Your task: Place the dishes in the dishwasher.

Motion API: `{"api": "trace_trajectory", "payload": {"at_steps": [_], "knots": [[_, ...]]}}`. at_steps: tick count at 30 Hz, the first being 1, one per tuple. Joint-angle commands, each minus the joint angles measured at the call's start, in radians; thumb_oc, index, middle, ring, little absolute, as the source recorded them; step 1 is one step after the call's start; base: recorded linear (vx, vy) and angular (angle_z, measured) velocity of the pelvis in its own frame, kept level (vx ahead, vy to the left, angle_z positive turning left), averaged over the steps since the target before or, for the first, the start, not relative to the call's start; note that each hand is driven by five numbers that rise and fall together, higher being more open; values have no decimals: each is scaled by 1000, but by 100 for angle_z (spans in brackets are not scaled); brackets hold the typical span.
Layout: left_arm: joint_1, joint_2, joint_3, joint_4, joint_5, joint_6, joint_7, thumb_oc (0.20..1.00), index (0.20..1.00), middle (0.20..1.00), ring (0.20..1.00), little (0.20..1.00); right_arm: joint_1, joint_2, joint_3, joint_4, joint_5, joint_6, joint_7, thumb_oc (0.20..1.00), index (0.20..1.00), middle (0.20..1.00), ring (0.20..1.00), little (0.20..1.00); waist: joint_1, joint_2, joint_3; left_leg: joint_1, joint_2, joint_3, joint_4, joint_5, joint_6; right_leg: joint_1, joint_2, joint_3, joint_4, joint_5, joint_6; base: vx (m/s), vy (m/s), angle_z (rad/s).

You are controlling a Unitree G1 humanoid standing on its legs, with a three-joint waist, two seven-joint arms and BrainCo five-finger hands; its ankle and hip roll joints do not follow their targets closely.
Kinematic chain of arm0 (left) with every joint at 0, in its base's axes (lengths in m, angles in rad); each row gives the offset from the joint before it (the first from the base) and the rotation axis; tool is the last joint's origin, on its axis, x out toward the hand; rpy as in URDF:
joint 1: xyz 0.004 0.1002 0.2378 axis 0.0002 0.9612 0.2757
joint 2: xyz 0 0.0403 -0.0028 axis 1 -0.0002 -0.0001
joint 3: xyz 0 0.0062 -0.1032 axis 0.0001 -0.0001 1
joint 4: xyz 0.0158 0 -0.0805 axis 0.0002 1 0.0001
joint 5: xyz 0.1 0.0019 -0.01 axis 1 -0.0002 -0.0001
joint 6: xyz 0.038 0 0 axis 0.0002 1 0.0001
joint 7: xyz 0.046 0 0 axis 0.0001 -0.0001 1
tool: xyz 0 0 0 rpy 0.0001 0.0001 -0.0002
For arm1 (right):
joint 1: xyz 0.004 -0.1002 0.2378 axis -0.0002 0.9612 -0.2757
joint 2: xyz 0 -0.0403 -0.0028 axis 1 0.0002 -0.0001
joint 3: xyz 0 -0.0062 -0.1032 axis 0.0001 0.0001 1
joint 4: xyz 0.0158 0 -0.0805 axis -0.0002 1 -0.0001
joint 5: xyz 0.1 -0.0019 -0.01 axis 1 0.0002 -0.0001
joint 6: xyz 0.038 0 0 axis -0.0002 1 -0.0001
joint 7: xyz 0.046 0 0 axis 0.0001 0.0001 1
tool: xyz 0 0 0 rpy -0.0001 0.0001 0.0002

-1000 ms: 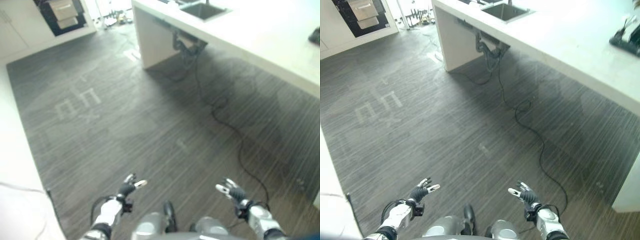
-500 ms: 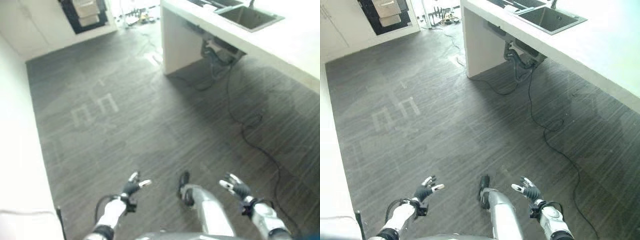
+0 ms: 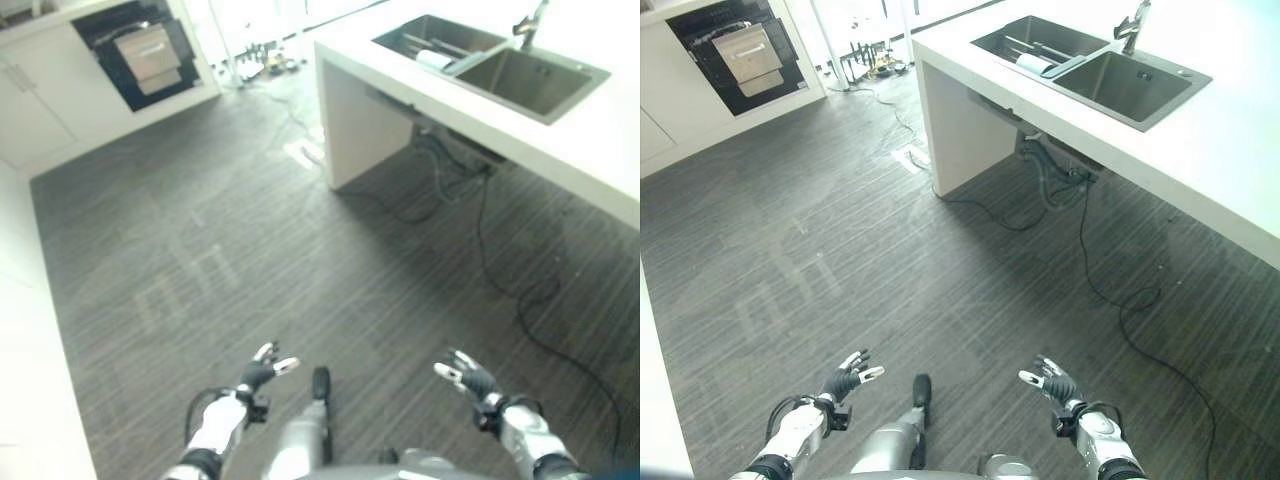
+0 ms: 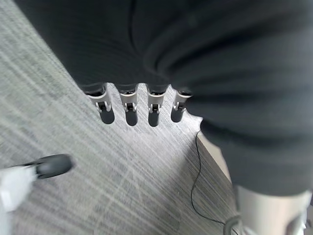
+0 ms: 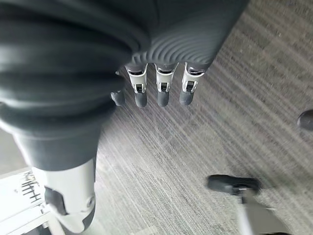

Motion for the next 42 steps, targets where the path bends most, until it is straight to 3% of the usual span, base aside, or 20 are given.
{"api": "trace_trajectory", "payload": {"at_steps": [1, 6, 8, 10, 12, 14, 17, 20, 24, 27, 28, 29, 30, 31, 32, 33, 35, 38, 40, 42], "knots": [[-33, 18, -16, -111, 31, -5, -28, 1000, 1000, 1000, 1000, 1000, -11, -25, -16, -53, 59, -32, -36, 1000, 1000, 1000, 1000, 1000, 9, 3, 7, 130, 19, 92, 88, 31, 23, -123, -20, -57, 104, 18, 62, 236, 447, -27], [-70, 32, -39, -94, 60, 11, 4, 1000, 1000, 1000, 1000, 1000, 13, 11, -30, -49, 49, -44, -28, 1000, 1000, 1000, 1000, 1000, 6, 4, -23, 219, -43, 93, 35, -27, 94, -158, -45, -83, 278, -15, 77, 244, 385, -16], [-84, 52, -40, -99, 48, 10, -3, 1000, 1000, 1000, 1000, 1000, 6, 17, -22, -66, 50, -49, -28, 1000, 1000, 1000, 1000, 1000, 7, -3, -23, 260, -66, 143, 2, -62, 120, -221, -94, -134, 460, 14, 117, 126, 367, 7], [-97, 56, -45, -101, 33, 5, 9, 1000, 1000, 1000, 1000, 1000, -12, 21, -13, -70, 34, -52, -23, 1000, 1000, 1000, 1000, 1000, 0, 3, -11, 291, -62, 187, -29, -68, 123, -272, -100, -163, 495, 30, 128, 32, 232, -8], [-114, 60, -48, -114, 25, 6, 11, 1000, 1000, 1000, 1000, 1000, -26, 22, -6, -73, 40, -53, -27, 1000, 1000, 1000, 1000, 1000, -17, 8, 6, 321, -51, 219, -52, -69, 111, -311, -69, -189, 424, 19, 124, 14, 100, -9], [-135, 53, -55, -109, 26, 7, 19, 1000, 1000, 1000, 1000, 1000, -33, 22, -13, -50, 62, -63, -23, 1000, 1000, 1000, 1000, 1000, -35, 3, 13, 339, -54, 217, -54, -76, 106, -322, -58, -181, 279, 63, 126, 124, -23, -47], [-109, 39, -52, -103, 24, 5, 38, 1000, 1000, 1000, 1000, 1000, -31, 24, -22, -32, 51, -69, -19, 1000, 1000, 1000, 1000, 1000, -55, -2, 9, 389, -76, 203, -39, -130, 117, -383, -76, -169, 172, 165, 155, 280, -78, 37], [-80, 31, -48, -92, 44, 3, 49, 1000, 1000, 1000, 1000, 1000, -28, 34, -29, -39, 58, -56, -28, 1000, 1000, 1000, 1000, 1000, -56, 0, 2, 414, -87, 200, -30, -161, 122, -408, -105, -178, 172, 200, 168, 315, -143, 33], [-43, 28, -34, -85, 48, 5, 58, 1000, 1000, 1000, 1000, 1000, -31, 42, -14, -31, 53, -43, -27, 1000, 1000, 1000, 1000, 1000, -48, 11, -23, 435, -40, 234, 34, -190, 101, -342, -125, -230, 158, 158, 149, 414, -358, 47], [-38, 14, -36, -89, 43, 2, 66, 1000, 1000, 1000, 1000, 1000, -41, 20, -4, -42, 46, -41, -25, 1000, 1000, 1000, 1000, 1000, -59, 13, -38, 426, -12, 202, 161, -237, 67, -324, -91, -222, 163, 113, 94, 276, -365, -35], [-39, 12, -38, -87, 38, 1, 66, 1000, 1000, 1000, 1000, 1000, -43, 13, -2, -47, 48, -38, -28, 1000, 1000, 1000, 1000, 1000, -60, 14, -39, 418, -5, 193, 213, -233, 58, -323, -84, -222, 168, 100, 80, 176, -347, -65], [-41, 4, -38, -83, 29, -1, 65, 1000, 1000, 1000, 1000, 1000, -45, 2, 3, -52, 48, -34, -30, 1000, 1000, 1000, 1000, 1000, -58, 13, -36, 372, 19, 169, 372, -172, 28, -304, -62, -218, 164, 77, 46, 172, -352, -51], [-40, 2, -36, -83, 25, -2, 60, 1000, 1000, 1000, 1000, 1000, -43, -3, 5, -51, 46, -37, -29, 1000, 1000, 1000, 1000, 1000, -54, 10, -33, 338, 23, 150, 458, -154, 20, -292, -53, -208, 159, 69, 35, 257, -457, -30], [-31, 0, -27, -91, 28, -1, 44, 1000, 1000, 1000, 1000, 1000, -36, -12, 6, -47, 46, -40, -29, 1000, 1000, 1000, 1000, 1000, -46, 2, -23, 251, 29, 120, 626, -135, 16, -261, -39, -183, 146, 59, 16, 184, -318, -26], [-26, 0, -22, -99, 35, 5, 39, 1000, 1000, 1000, 1000, 1000, -32, -14, 0, -49, 45, -33, -30, 1000, 1000, 1000, 1000, 1000, -42, -11, -18, 194, 15, 116, 650, -114, 35, -251, -44, -175, 130, 77, 8, 278, -220, -42], [-16, -3, -20, -103, 34, 11, 35, 1000, 1000, 1000, 1000, 1000, -29, -15, 0, -37, 40, -35, -24, 1000, 1000, 1000, 1000, 1000, -27, -10, -7, 146, -28, 93, 608, -124, 51, -230, -32, -142, 121, 82, 14, 251, -31, -60], [-2, -5, -16, -101, 30, 9, 33, 1000, 1000, 1000, 1000, 1000, -29, -13, 4, -29, 27, -33, -21, 1000, 1000, 1000, 1000, 1000, -13, -6, 3, 155, -47, 84, 493, -117, 55, -210, -20, -119, 112, 78, 22, 291, 58, -101], [18, -11, -2, -87, 6, 8, 16, 1000, 1000, 1000, 1000, 1000, -33, -12, 22, -20, -15, -18, -39, 1000, 1000, 1000, 1000, 1000, 14, 12, 11, 137, -36, 32, 239, -26, 19, -165, 9, -76, 85, 58, 33, 264, 131, -83], [26, -12, 2, -88, 11, 10, 14, 1000, 1000, 1000, 1000, 1000, -36, -11, 25, -9, -18, -14, -45, 1000, 1000, 1000, 1000, 1000, 23, 19, 13, 132, -21, 10, 172, 10, 2, -146, 15, -63, 75, 52, 36, 208, 144, -123], [24, -7, 17, -85, 5, 14, 3, 1000, 1000, 1000, 1000, 1000, -41, -9, 25, 14, -39, -7, -51, 1000, 1000, 1000, 1000, 1000, 27, 23, 1, 162, -14, 8, 110, 1, 8, -138, 3, -67, 67, 49, 47, 204, 230, -66]]}}
